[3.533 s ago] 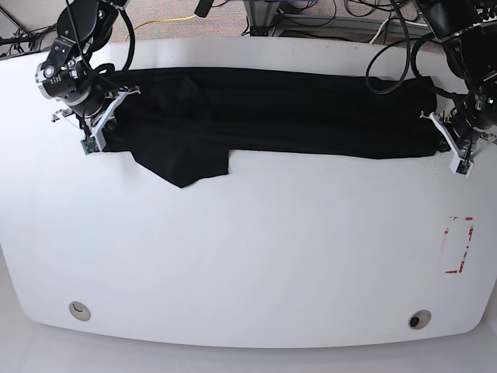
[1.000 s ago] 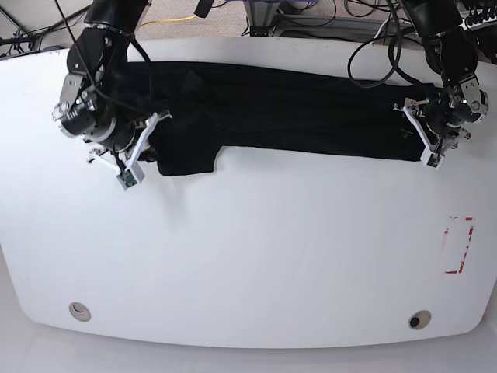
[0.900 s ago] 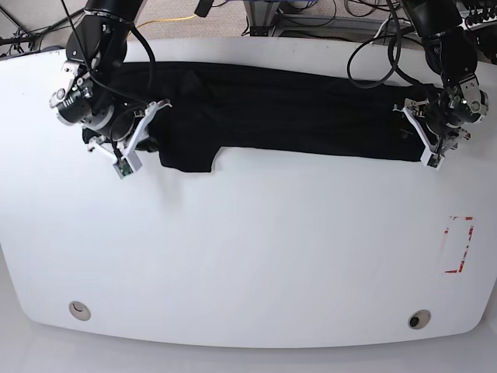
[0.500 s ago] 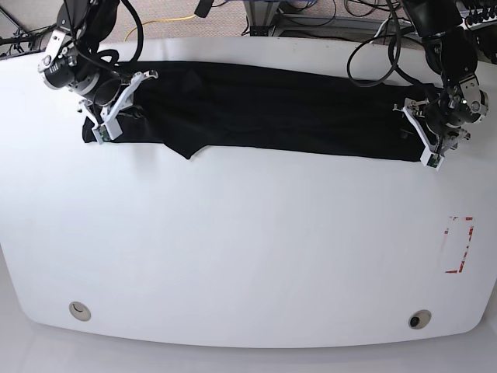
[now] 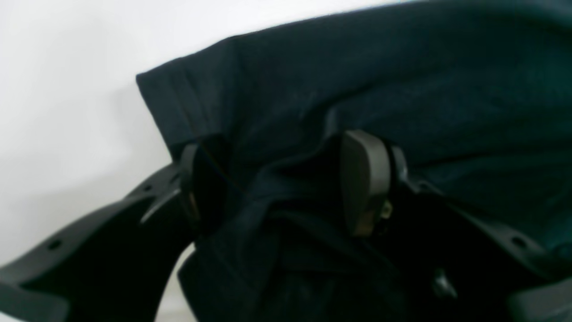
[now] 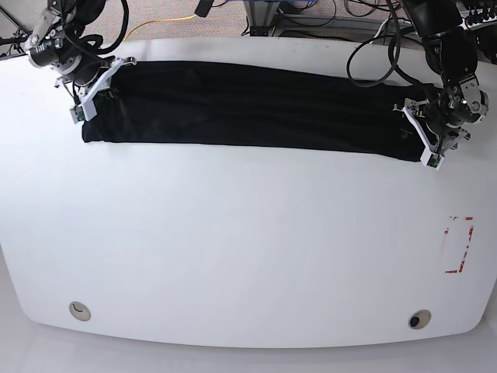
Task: Fold the T-shirt properly
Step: 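Lift the hem with both grippers and fold it over onto the collar edge, then regrasp the folded strip's ends with both grippers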
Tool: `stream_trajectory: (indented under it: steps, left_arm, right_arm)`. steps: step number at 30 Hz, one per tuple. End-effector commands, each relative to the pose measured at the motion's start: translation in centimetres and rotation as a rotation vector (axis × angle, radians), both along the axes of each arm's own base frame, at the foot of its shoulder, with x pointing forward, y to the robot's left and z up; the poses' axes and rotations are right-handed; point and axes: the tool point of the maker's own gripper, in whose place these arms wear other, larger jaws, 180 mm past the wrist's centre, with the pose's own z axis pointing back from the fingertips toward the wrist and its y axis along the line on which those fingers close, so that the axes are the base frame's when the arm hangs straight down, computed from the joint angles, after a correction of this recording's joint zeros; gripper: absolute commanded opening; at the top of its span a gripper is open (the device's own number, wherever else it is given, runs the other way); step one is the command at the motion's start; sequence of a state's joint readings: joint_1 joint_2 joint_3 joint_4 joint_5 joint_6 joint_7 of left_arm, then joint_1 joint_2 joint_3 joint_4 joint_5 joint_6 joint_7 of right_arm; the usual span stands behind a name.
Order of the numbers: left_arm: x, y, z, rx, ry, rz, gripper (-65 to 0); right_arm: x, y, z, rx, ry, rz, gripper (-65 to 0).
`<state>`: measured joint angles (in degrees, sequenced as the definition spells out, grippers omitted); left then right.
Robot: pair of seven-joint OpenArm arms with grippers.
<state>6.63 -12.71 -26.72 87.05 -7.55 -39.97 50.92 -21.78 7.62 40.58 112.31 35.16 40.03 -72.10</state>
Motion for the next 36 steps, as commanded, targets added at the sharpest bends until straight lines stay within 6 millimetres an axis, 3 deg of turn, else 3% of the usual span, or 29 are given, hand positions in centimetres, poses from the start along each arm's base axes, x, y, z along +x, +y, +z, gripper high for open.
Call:
stream_trajectory:
  steps: [1, 4, 8, 11, 17, 21, 24, 30, 33, 36]
  left_arm:
    - [-1.6, 1.2, -1.0, 0.066, 0.09, 0.002, -27.9]
    - [-1.6, 1.2, -0.9, 0.067, 0.091, 0.002, -27.9]
    - [-1.4, 1.1, -0.7, 0.065, 0.082, 0.001, -27.9]
    - [-1.3, 1.2, -0.6, 0.065, 0.078, 0.005, -27.9]
    - [-0.5, 1.0, 0.8, 0.084, 0.033, -0.007, -27.9]
    - [0.0, 1.0, 2.1, 0.108, 0.009, -0.016, -27.8]
    - [0.6, 0.5, 3.1, 0.092, -0.015, -0.02, -27.8]
    - [0.8, 1.8, 6.3, 0.014, -0.082, 0.062, -27.2]
    - [1.0, 2.2, 7.6, -0.047, -0.114, 0.097, -26.8]
    - [0.4, 4.1, 8.8, -0.07, -0.125, 0.133, -20.7]
  right_arm:
    - [-0.1, -2.1, 0.7, -0.078, -0.004, -0.033, -51.0]
    - [-0.3, -2.9, 1.6, -0.094, -0.03, -0.059, -36.5]
    - [0.3, -1.9, 2.5, -0.028, -0.081, -0.052, -28.9]
    - [0.7, -0.4, 3.1, 0.057, -0.127, -0.03, -28.5]
    - [2.1, 5.8, 3.7, 0.237, -0.173, 0.119, -28.9]
    - [3.1, 8.2, 2.8, 0.312, -0.167, 0.145, -35.8]
    - [3.5, 8.4, 1.0, 0.324, -0.119, 0.14, -40.4]
    - [4.2, 7.4, -3.2, 0.251, 0.001, 0.119, -37.9]
    - [4.4, 7.1, -4.0, 0.223, 0.016, 0.115, -38.0]
    - [4.6, 6.6, -3.9, 0.209, 0.013, 0.121, -38.0]
